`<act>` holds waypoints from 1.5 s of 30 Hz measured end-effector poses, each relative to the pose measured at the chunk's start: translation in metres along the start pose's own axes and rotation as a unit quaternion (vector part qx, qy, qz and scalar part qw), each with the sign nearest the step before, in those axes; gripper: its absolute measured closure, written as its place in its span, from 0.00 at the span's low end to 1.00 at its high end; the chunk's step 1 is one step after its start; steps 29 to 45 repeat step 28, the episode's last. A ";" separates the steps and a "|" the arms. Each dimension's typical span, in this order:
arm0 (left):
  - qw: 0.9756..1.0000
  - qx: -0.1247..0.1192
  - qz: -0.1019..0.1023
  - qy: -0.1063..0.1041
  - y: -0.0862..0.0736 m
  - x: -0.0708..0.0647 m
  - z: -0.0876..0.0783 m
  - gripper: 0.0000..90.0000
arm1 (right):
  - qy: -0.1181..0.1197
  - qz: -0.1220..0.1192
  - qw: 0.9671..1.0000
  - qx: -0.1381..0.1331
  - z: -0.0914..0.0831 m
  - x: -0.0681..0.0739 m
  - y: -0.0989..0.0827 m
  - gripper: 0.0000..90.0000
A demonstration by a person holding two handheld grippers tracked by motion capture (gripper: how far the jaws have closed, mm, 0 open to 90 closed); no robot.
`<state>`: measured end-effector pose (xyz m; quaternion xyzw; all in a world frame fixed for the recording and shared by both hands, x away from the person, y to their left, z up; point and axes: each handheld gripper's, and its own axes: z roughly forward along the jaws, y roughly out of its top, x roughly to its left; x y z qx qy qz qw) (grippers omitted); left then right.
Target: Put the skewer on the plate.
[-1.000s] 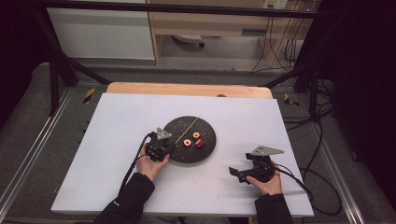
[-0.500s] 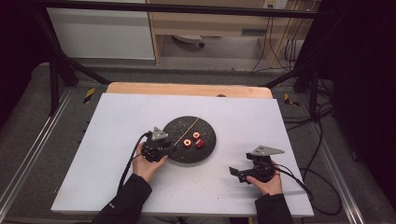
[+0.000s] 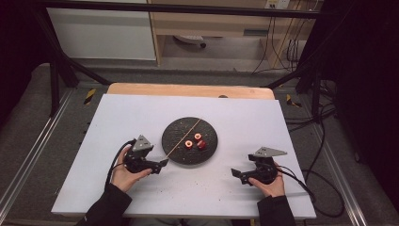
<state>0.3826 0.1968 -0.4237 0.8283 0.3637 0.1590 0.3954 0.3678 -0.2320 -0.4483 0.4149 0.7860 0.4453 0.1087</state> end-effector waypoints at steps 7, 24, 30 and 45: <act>1.000 0.006 -0.004 0.013 -0.022 0.010 -0.019 0.07 | 0.002 -0.004 1.000 0.004 0.001 0.001 -0.001 0.01; 1.000 0.001 -0.009 0.009 -0.068 0.025 -0.038 0.07 | 0.004 -0.014 1.000 0.023 0.001 0.003 -0.004 0.01; 1.000 0.003 -0.007 0.009 -0.069 0.026 -0.037 0.07 | 0.005 -0.016 1.000 0.023 0.000 0.003 -0.004 0.01; 1.000 0.003 -0.007 0.009 -0.069 0.026 -0.037 0.07 | 0.005 -0.016 1.000 0.023 0.000 0.003 -0.004 0.01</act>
